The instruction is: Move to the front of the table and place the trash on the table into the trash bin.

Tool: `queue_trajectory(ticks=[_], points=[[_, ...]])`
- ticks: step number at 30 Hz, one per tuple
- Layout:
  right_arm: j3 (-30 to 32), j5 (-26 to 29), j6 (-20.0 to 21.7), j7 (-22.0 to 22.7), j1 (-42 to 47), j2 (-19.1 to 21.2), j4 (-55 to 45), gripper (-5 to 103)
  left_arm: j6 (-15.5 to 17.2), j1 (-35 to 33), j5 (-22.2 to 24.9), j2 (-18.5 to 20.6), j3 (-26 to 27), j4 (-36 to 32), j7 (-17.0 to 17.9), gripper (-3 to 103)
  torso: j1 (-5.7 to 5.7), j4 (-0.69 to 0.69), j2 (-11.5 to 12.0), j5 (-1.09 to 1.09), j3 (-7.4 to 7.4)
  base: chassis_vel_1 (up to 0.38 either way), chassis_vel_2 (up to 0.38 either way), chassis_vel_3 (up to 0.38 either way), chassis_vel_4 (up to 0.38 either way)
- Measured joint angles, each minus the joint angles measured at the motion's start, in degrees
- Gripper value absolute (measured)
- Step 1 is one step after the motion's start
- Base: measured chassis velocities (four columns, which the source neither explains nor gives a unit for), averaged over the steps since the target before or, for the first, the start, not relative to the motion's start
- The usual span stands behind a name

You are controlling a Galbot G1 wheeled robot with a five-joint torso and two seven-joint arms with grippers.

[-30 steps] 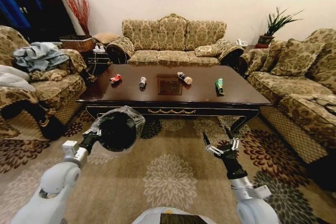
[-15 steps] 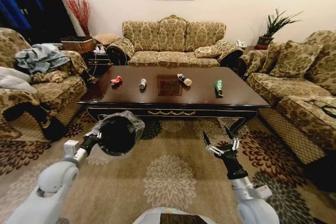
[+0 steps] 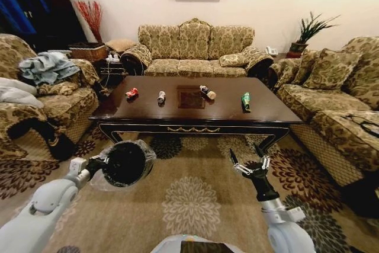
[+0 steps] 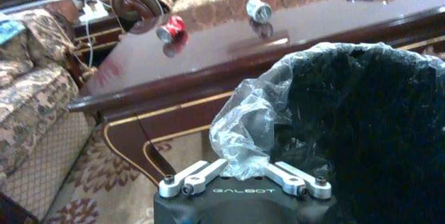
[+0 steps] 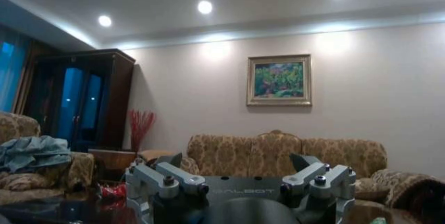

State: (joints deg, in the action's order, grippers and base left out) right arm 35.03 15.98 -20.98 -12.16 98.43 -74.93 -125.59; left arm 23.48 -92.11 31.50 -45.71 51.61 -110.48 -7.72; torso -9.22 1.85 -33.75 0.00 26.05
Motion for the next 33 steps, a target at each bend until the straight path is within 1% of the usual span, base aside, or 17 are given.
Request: queue_trajectory(ticks=[4, 9, 16, 18, 20, 22, 24, 30, 32, 33], points=[[0.17, -0.01, 0.02, 0.27, -0.02, 0.18, -0.01, 100, -0.20, 0.07, -0.38, -0.13, 0.64, 0.08, -0.15, 0, -0.37, 0.00, -0.95, 0.00, 0.58, 0.000, 0.000, 0.000, 0.000], [0.00, -0.35, 0.23, 0.87, -0.29, 0.05, -0.18, 100, -1.19, -0.05, -1.95, 0.29, 2.11, 0.74, -0.86, 0, -0.91, 0.01, -2.16, -0.01, 1.26, 0.000, 0.000, 0.000, 0.000], [-0.29, -0.48, 0.09, 1.81, -0.23, -0.27, -0.83, 100, -1.67, 0.35, -1.70, 0.09, 3.32, 0.77, -1.15, 0, -1.54, 0.01, -3.65, 0.00, 2.12, 0.000, 0.000, 0.000, 0.000], [-0.30, -0.53, -0.70, 2.51, -0.21, -0.07, -1.23, 100, -1.67, 1.14, -0.84, -0.56, 3.92, 0.15, -1.09, 0, -1.85, 0.01, -4.49, 0.00, 2.62, 0.000, 0.000, 0.000, 0.000], [-0.30, -0.60, -0.84, 2.67, -0.22, -0.05, -1.27, 100, -1.67, 1.28, -0.75, -0.68, 4.00, 0.06, -1.08, 0, -1.90, 0.00, -4.60, 0.00, 2.70, 0.000, 0.000, 0.000, 0.000], [-0.26, -1.05, -1.01, 3.03, -0.11, 0.06, -1.74, 100, -1.67, 2.08, -0.30, -1.76, 4.69, -0.81, -0.88, 0, -2.22, 0.01, -5.37, -0.01, 3.16, 0.000, 0.000, 0.000, 0.000], [-0.28, -1.18, -1.01, 3.07, 0.01, 0.07, -1.94, 100, -1.66, 2.16, -0.16, -2.13, 4.85, -1.23, -0.86, 0, -2.34, 0.00, -5.65, -0.01, 3.33, 0.000, 0.000, 0.000, 0.000], [-0.67, -2.23, -1.05, 3.20, -0.19, 0.05, -2.30, 100, -2.01, 1.89, -0.26, -4.29, 4.64, -2.47, -1.25, 0, -3.06, 0.01, -7.33, 0.00, 4.27, 0.000, 0.000, 0.000, 0.000], [-0.70, -2.27, -1.07, 3.21, -0.22, 0.05, -2.31, 100, -2.12, 1.87, -0.31, -4.52, 4.53, -2.52, -1.35, 0, -3.17, 0.01, -7.56, 0.00, 4.40, 0.000, 0.000, 0.000, 0.000], [-0.73, -2.31, -1.07, 3.23, -0.23, 0.06, -2.41, 100, -2.31, 1.90, -0.40, -4.89, 4.27, -2.54, -1.51, 0, -3.39, 0.00, -8.03, 0.00, 4.64, 0.000, 0.000, 0.000, 0.000]])
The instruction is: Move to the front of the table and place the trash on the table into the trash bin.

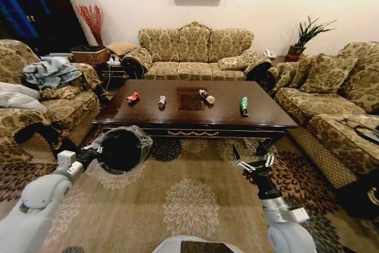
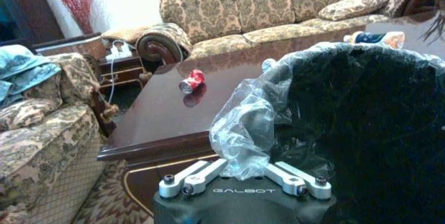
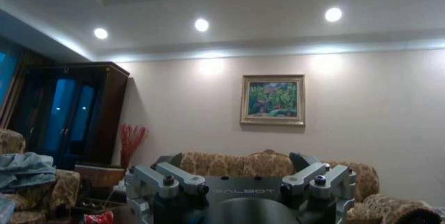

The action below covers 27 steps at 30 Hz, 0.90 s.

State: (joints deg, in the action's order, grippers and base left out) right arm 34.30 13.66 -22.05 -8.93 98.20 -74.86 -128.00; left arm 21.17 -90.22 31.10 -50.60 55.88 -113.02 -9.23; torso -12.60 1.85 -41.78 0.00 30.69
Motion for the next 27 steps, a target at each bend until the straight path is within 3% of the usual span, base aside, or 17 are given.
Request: queue_trajectory(ticks=[27], points=[[-0.15, 0.01, -0.35, 0.68, 0.38, 0.11, -1.49, 100, -1.98, 0.83, -2.66, -5.05, -3.89, 0.07, -0.12, 0, -2.89, 0.01, -6.72, 0.00, 3.83, 0.000, 0.000, 0.000, 0.000]])
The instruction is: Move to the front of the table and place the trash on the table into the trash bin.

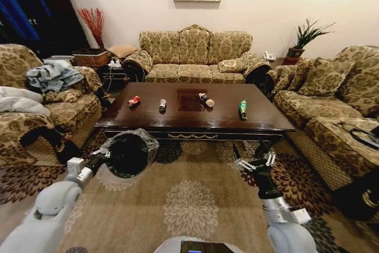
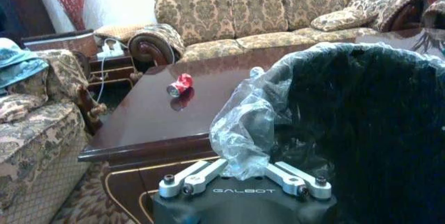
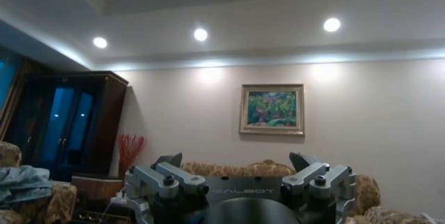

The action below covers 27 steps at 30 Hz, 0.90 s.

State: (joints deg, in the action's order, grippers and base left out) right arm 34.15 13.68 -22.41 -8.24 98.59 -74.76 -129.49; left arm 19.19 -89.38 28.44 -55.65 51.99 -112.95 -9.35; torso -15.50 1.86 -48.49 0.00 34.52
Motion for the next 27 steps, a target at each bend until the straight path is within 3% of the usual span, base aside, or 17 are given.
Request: queue_trajectory(ticks=[27], points=[[0.12, 0.07, 0.16, -0.45, -0.11, -0.05, 0.34, 100, 0.02, -0.34, -1.68, -0.64, -0.69, 0.81, -0.90, 0, -3.18, 0.00, -7.25, 0.00, 4.07, 0.000, 0.000, 0.000, 0.000]])
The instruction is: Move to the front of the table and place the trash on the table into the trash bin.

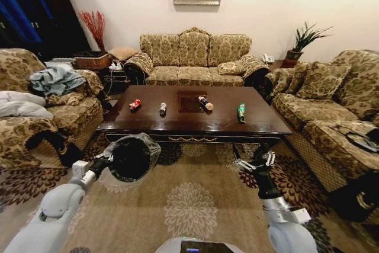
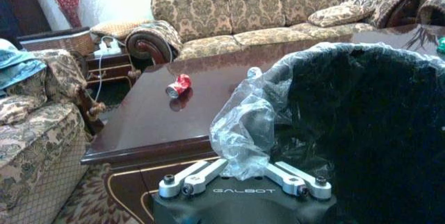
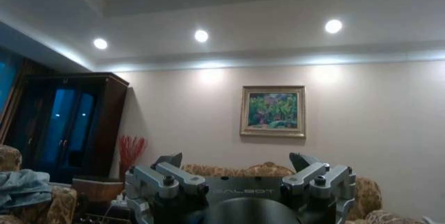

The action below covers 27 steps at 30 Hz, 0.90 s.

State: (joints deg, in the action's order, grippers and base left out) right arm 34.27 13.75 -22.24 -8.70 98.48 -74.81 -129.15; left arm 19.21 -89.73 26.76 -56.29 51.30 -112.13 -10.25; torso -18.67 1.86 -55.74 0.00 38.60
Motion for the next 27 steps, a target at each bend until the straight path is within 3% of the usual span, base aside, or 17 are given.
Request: queue_trajectory(ticks=[27], points=[[-0.05, -0.07, -0.15, -0.77, 0.08, -0.05, 0.34, 100, -0.34, 0.28, -0.96, -1.73, -1.28, 0.04, 0.03, 0, -3.25, 0.00, -7.31, 0.00, 4.05, 0.000, 0.000, 0.000, 0.000]])
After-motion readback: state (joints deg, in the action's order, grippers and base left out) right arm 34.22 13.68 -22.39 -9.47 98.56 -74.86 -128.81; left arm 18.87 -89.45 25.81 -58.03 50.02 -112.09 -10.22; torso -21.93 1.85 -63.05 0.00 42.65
